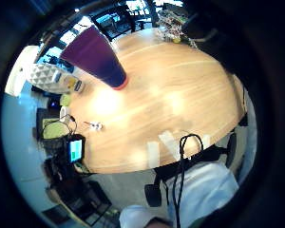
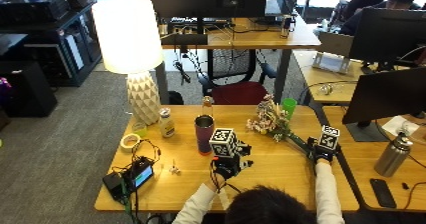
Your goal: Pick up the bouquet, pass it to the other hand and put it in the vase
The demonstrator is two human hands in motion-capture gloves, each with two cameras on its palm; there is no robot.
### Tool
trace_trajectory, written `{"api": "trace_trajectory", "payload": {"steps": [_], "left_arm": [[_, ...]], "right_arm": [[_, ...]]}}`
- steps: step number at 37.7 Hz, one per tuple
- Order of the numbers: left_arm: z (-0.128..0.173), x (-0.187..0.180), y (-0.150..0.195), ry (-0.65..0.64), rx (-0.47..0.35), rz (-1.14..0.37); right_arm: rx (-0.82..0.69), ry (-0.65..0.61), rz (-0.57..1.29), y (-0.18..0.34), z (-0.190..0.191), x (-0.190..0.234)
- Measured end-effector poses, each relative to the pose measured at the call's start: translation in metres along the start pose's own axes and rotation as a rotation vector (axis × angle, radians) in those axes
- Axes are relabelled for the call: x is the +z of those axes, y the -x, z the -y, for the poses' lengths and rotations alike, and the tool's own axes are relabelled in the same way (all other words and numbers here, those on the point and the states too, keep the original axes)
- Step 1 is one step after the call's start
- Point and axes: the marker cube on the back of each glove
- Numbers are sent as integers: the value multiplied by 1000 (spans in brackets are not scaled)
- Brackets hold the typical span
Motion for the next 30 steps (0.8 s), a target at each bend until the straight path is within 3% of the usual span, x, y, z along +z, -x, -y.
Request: {"api": "trace_trajectory", "payload": {"steps": [10,17,20,25,30], "left_arm": [[4,7,8,39,-26,-25],[4,-3,20,38,-58,-32],[7,-9,26,29,-68,-46],[20,-17,29,17,-73,-104],[45,-42,21,-63,-66,-318]], "right_arm": [[-48,-68,-18,4,-11,-5],[-12,-434,25,8,-9,-19],[-43,-467,137,16,-21,-24],[-235,-616,409,45,-31,-50],[-433,-691,763,85,-64,-93]]}}
